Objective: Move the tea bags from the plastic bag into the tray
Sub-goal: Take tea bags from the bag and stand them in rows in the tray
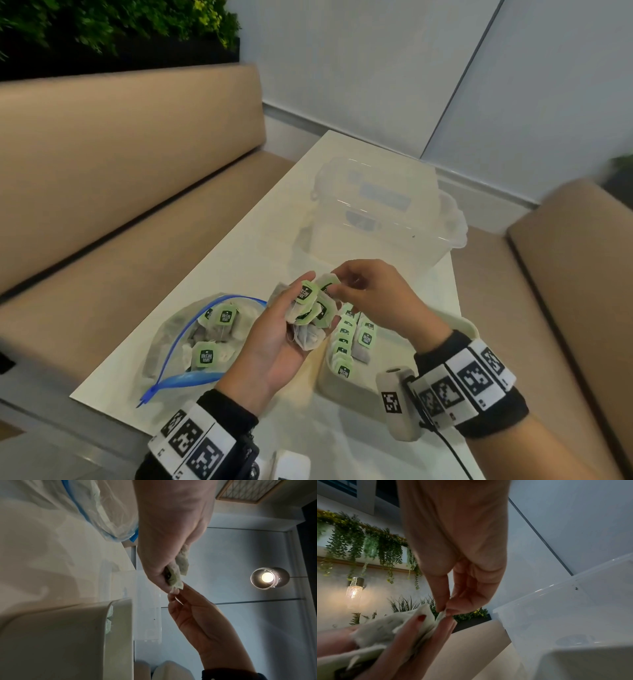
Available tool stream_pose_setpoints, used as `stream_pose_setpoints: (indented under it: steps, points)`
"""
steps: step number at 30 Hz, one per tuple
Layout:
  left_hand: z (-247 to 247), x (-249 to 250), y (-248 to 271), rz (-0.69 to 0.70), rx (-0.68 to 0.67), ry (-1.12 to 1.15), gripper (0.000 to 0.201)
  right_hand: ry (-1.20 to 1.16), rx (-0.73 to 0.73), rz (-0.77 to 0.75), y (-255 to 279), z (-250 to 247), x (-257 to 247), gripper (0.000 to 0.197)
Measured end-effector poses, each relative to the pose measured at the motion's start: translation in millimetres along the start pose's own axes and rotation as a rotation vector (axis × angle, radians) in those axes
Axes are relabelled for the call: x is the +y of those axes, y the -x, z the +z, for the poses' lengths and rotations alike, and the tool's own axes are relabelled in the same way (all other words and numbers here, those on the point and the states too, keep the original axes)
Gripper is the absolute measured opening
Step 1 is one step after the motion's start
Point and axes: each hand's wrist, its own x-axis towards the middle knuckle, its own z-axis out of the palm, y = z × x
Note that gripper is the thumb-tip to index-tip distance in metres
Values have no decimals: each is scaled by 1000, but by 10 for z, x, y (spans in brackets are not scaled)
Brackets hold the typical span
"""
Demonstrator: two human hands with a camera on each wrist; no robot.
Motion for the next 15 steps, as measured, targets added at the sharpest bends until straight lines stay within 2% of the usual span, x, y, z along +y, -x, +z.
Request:
stream_pose_setpoints:
  steps: [4,10,15]
  points:
    - [-29,-9,22,-17,-29,15,43,-9,84,-47,-34,-74,-75,8]
    - [-42,-24,46,-19,-57,26,40,6,119,-120,-43,-223,-183,7]
    - [-77,-13,55,-27,-15,-11,36,79,126,-160,8,-383,-181,10]
